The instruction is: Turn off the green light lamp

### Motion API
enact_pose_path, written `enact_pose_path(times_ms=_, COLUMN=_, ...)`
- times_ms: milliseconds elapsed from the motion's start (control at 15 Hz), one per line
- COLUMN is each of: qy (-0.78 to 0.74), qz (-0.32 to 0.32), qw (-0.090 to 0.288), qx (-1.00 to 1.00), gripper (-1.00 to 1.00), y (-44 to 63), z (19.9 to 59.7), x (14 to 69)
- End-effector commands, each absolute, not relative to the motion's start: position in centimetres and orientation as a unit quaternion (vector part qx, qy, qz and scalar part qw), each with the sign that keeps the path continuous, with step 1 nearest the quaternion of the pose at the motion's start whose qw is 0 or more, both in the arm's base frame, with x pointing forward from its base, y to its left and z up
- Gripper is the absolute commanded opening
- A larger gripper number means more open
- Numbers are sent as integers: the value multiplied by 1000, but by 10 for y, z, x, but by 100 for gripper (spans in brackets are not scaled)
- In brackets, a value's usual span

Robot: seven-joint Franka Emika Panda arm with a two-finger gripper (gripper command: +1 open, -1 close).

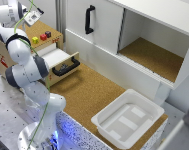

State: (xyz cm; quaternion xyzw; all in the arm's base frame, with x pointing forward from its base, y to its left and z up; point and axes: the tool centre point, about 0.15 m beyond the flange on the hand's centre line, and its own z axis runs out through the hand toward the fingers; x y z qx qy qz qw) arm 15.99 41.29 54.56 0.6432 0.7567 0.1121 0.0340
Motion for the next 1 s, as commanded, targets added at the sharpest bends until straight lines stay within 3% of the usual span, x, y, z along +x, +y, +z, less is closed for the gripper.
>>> enact_pose_path(times_ms=0, qy=697, qz=92, qw=20, qx=711, gripper=100, y=334, z=521, x=169)
enact_pose_path(times_ms=467, qy=561, qz=96, qw=-7, qx=822, gripper=100, y=179, z=489, x=175)
enact_pose_path(times_ms=933, qy=403, qz=80, qw=3, qx=911, gripper=100, y=96, z=454, x=248)
